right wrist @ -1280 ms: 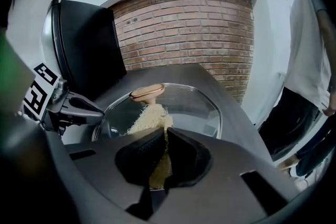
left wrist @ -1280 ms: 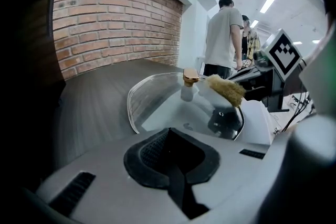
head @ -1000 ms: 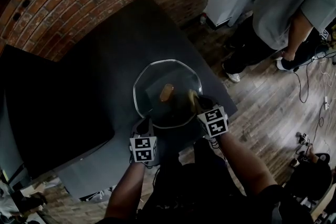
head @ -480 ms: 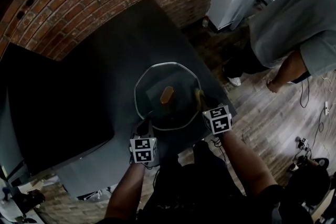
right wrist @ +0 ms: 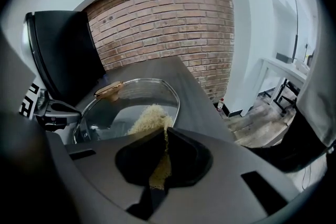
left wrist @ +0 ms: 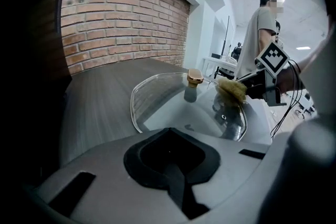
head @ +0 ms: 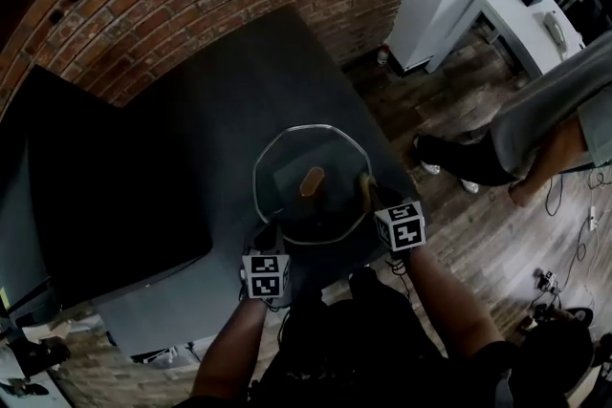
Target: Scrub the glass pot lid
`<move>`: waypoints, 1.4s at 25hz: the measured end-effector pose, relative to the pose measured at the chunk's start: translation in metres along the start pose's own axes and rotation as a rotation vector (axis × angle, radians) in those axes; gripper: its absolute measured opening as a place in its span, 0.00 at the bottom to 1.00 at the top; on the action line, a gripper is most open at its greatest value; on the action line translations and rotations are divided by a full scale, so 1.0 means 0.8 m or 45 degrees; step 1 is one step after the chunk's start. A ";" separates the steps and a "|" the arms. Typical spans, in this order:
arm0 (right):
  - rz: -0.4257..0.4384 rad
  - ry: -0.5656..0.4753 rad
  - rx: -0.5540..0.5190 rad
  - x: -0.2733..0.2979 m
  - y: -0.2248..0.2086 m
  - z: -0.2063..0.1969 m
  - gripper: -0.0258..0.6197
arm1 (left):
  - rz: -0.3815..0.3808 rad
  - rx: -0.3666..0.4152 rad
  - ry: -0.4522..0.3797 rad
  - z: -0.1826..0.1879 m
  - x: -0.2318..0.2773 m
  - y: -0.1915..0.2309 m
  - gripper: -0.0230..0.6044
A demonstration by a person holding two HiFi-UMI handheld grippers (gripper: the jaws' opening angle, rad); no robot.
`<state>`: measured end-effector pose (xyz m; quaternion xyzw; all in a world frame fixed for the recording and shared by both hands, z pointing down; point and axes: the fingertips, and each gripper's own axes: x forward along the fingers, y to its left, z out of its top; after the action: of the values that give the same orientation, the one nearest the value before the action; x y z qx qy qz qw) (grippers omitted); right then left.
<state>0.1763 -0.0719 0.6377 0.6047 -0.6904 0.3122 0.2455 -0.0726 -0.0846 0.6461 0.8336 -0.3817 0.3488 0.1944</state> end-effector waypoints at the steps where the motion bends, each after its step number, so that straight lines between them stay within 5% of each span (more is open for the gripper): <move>1: 0.006 -0.004 0.010 -0.002 0.000 0.001 0.08 | -0.003 -0.003 0.003 0.000 0.000 -0.001 0.09; 11: 0.041 -0.152 0.002 -0.019 0.014 0.066 0.08 | -0.018 -0.025 0.010 0.000 0.000 -0.002 0.09; 21: 0.249 -0.309 -0.240 -0.003 0.114 0.186 0.08 | -0.021 -0.055 0.009 -0.002 0.001 -0.002 0.09; 28: 0.336 -0.176 -0.485 0.053 0.188 0.201 0.08 | -0.030 -0.100 0.023 -0.012 0.004 -0.008 0.09; 35: 0.416 0.080 -0.821 0.108 0.242 0.163 0.08 | -0.043 -0.101 0.010 -0.009 0.005 -0.006 0.09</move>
<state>-0.0228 -0.2116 0.5843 0.3681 -0.8330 0.1319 0.3915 -0.0697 -0.0795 0.6536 0.8303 -0.3802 0.3333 0.2345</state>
